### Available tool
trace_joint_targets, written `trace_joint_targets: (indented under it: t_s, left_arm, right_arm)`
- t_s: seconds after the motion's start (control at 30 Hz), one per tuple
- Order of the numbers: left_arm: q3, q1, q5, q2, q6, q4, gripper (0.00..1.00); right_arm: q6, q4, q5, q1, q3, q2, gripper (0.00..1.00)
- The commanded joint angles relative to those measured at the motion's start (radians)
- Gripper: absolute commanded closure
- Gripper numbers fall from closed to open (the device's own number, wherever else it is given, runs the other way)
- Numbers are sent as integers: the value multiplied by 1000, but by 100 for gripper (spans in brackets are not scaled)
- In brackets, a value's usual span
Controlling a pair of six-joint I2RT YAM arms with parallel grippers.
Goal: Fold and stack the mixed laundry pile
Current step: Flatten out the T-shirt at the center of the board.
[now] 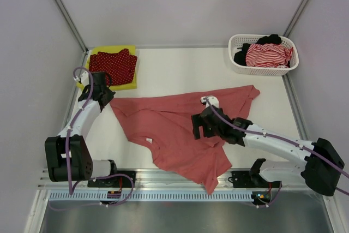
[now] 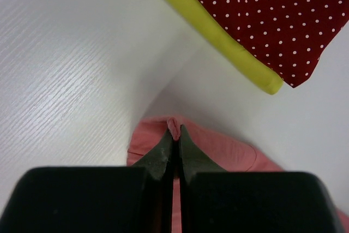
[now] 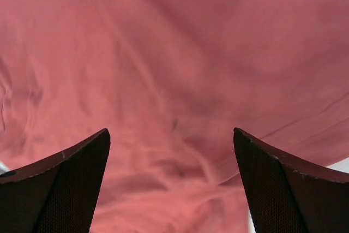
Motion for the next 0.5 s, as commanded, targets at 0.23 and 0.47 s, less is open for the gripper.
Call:
trace_joint_targets:
  t_s: [0.23, 0.47]
  left_arm:
    - [-23, 2, 13, -22, 9, 32, 98]
    - [-23, 4, 17, -10, 7, 35, 98]
  right_arm:
    - [317, -185, 176, 238, 13, 135, 2]
    - [364, -214, 195, 259, -8, 135, 2]
